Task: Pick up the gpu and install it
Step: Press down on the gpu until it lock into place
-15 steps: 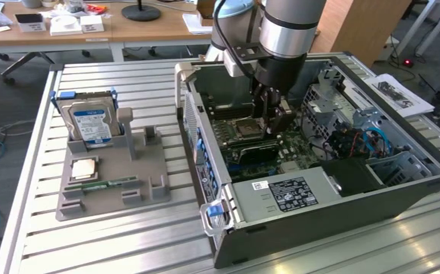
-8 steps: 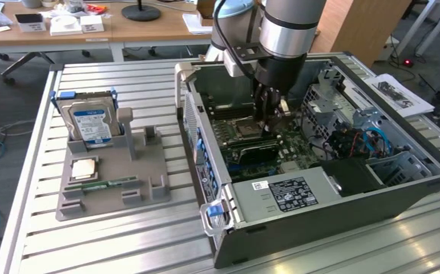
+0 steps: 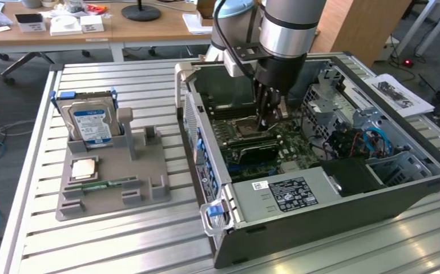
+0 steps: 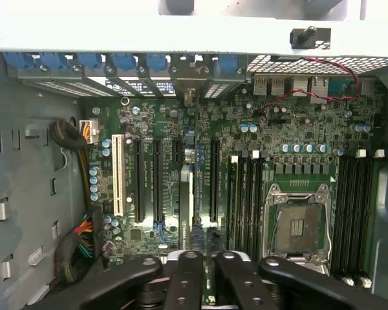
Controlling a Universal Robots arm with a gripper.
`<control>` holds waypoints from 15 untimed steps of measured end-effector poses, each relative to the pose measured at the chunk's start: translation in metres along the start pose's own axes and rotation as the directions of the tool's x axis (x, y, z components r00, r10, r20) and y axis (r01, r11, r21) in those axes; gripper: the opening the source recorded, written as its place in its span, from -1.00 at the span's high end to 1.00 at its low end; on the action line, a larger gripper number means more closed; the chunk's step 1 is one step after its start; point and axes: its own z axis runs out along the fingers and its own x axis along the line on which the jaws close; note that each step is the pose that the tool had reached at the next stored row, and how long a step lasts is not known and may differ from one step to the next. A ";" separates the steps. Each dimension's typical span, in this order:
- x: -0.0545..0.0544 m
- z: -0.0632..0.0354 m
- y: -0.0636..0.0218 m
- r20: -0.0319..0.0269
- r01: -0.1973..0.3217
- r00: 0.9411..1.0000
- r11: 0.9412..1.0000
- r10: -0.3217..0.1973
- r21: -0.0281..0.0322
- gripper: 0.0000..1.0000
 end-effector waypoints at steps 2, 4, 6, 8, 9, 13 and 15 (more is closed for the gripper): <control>0.000 0.0000 0.0000 0.000 0.000 1.000 1.000 0.000 0.000 0.71; 0.000 0.0000 0.0000 0.000 0.000 1.000 1.000 0.000 0.000 0.79; 0.000 0.0000 -0.0003 0.000 0.000 1.000 1.000 0.000 -0.001 0.79; 0.000 0.0002 -0.0018 0.000 -0.001 1.000 1.000 0.001 -0.008 0.79; 0.000 0.0001 -0.0025 0.000 -0.002 1.000 1.000 0.002 -0.015 0.79; 0.000 0.0003 -0.0063 -0.001 -0.002 1.000 0.999 0.002 -0.046 0.79; 0.000 0.0003 -0.0063 -0.001 -0.003 1.000 0.999 0.003 -0.046 0.79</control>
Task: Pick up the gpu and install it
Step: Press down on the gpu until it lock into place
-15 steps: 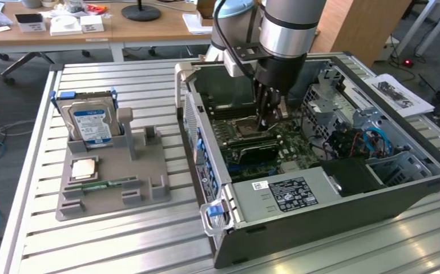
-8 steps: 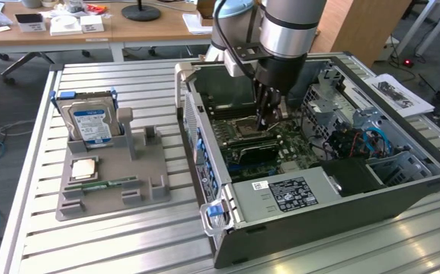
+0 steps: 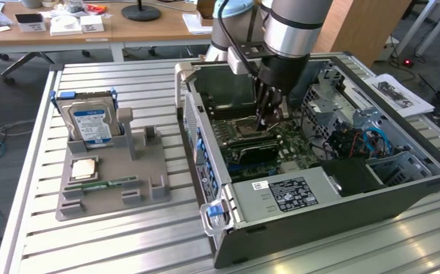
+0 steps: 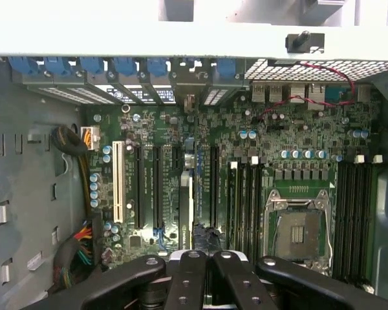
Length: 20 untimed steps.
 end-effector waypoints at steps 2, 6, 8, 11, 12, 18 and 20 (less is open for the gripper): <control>0.000 0.0000 -0.0001 0.000 0.000 1.000 1.000 0.000 0.000 0.79; 0.000 0.0000 -0.0001 0.000 0.000 1.000 1.000 0.000 0.000 0.79; 0.000 0.0000 -0.0001 0.000 0.000 1.000 1.000 0.000 0.000 0.79; -0.001 0.0002 0.0008 0.000 0.000 1.000 1.000 0.000 0.000 0.79; -0.002 0.0003 0.0015 0.000 0.000 1.000 1.000 0.000 0.000 0.79; -0.002 0.0083 0.0030 0.000 0.000 1.000 1.000 0.000 0.000 0.79; -0.002 0.0118 0.0034 0.000 0.000 1.000 1.000 0.000 0.000 0.79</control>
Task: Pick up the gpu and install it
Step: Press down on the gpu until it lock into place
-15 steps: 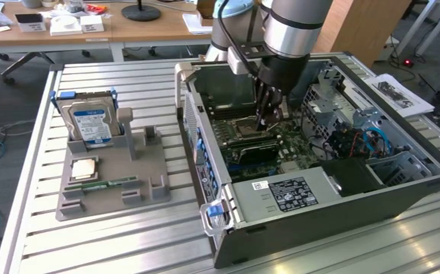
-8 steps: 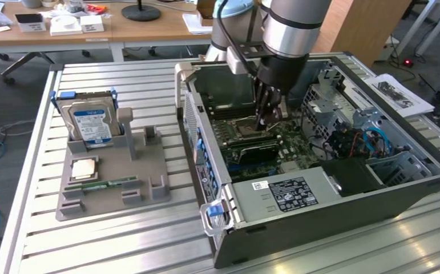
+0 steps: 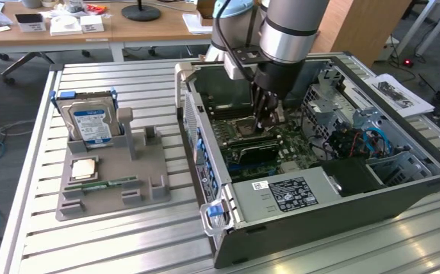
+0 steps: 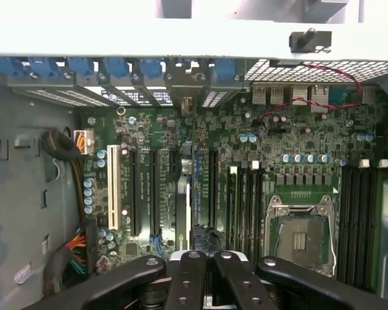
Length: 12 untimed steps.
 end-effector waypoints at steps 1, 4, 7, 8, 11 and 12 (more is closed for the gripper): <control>0.000 0.0018 0.0002 0.000 0.000 1.000 1.000 0.000 0.000 0.79; 0.000 0.0073 0.0007 0.000 0.000 1.000 1.000 0.000 0.000 0.79; 0.000 0.0106 0.0009 -0.001 0.000 1.000 1.000 0.000 0.000 0.79; 0.000 0.0106 0.0009 -0.001 0.000 1.000 1.000 0.000 0.000 0.79; 0.000 0.0110 0.0011 -0.001 0.000 1.000 1.000 0.000 0.000 0.79; 0.000 0.0110 0.0011 -0.001 0.000 1.000 1.000 0.000 0.000 0.79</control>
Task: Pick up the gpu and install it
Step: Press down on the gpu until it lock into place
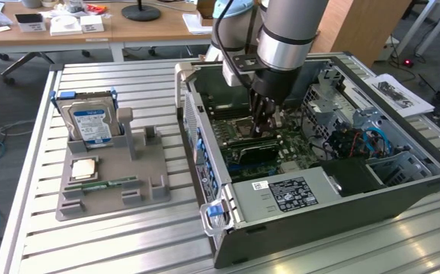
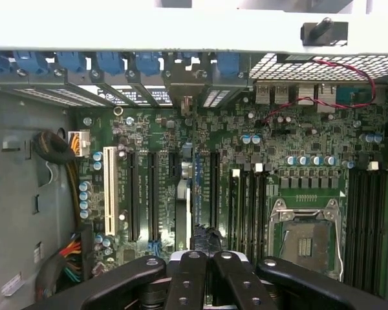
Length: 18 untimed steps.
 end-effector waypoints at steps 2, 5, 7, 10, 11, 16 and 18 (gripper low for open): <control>0.000 0.0016 0.0002 0.000 0.000 1.000 1.000 0.000 0.000 0.79; 0.000 0.0064 0.0015 0.000 0.000 1.000 1.000 0.000 0.000 0.79; 0.000 0.0079 0.0027 0.000 0.000 1.000 1.000 0.000 0.000 0.79; 0.000 0.0082 0.0033 0.000 0.000 1.000 1.000 0.000 0.000 0.79; 0.001 0.0083 0.0034 0.000 0.000 1.000 1.000 0.000 0.000 0.79; 0.001 0.0110 0.0067 0.000 0.000 1.000 1.000 0.000 0.000 0.79; 0.001 0.0121 0.0073 0.000 0.000 1.000 1.000 0.000 0.000 0.79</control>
